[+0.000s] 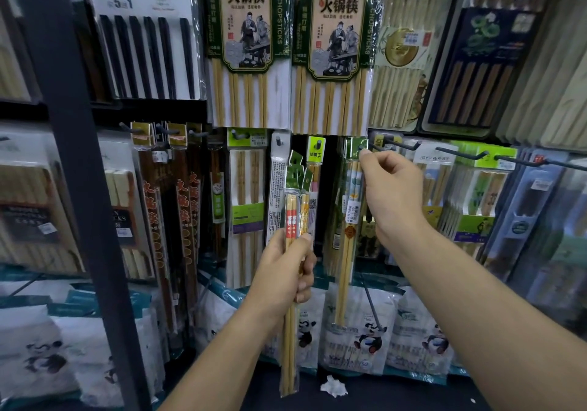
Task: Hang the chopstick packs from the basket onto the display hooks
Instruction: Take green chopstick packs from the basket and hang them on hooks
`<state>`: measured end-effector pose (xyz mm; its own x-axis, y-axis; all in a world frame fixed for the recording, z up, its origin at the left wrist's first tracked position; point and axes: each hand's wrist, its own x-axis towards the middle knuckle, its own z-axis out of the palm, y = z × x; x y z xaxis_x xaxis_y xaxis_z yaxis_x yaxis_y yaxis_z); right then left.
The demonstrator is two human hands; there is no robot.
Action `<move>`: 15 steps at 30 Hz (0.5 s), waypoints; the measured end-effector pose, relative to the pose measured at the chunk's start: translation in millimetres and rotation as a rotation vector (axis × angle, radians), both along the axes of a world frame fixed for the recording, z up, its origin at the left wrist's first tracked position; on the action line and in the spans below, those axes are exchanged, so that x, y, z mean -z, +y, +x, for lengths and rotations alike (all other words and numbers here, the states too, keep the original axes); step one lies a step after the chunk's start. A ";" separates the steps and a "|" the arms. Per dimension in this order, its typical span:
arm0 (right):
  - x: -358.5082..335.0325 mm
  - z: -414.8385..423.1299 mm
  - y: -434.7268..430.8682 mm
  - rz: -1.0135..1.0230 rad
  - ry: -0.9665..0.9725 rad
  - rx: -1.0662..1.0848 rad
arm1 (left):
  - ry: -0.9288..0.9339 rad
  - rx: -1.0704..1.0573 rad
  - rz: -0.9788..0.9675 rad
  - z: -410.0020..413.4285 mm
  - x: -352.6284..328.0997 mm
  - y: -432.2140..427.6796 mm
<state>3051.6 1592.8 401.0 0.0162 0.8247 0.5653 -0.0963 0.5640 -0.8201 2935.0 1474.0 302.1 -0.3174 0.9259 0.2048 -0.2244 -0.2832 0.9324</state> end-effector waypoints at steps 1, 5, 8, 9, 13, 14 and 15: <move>1.2 -0.6 1.6 -0.002 -0.006 0.007 | -0.012 -0.001 -0.002 0.1 -0.1 -0.3; 5.6 -3.3 9.2 -0.029 -0.045 0.030 | 0.004 -0.035 0.027 1.7 -0.2 -1.5; 6.8 -5.7 13.8 -0.022 -0.115 0.071 | 0.050 -0.063 0.071 2.5 0.7 -0.7; 7.3 -6.1 15.5 -0.022 -0.133 0.084 | 0.069 -0.072 0.088 2.6 1.2 -0.1; 11.3 -7.2 18.7 -0.075 -0.150 0.103 | 0.064 -0.074 0.138 1.8 2.8 1.4; 12.7 -7.0 18.2 -0.085 -0.143 0.106 | 0.070 -0.070 0.141 1.6 2.8 1.3; 14.0 -6.2 16.4 -0.088 -0.136 0.114 | 0.073 -0.066 0.141 1.5 2.6 1.1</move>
<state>3045.4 1609.2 387.0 0.0404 0.8685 0.4940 0.0794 0.4901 -0.8681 2936.5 1475.1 299.5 -0.3562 0.8638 0.3564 -0.1339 -0.4246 0.8954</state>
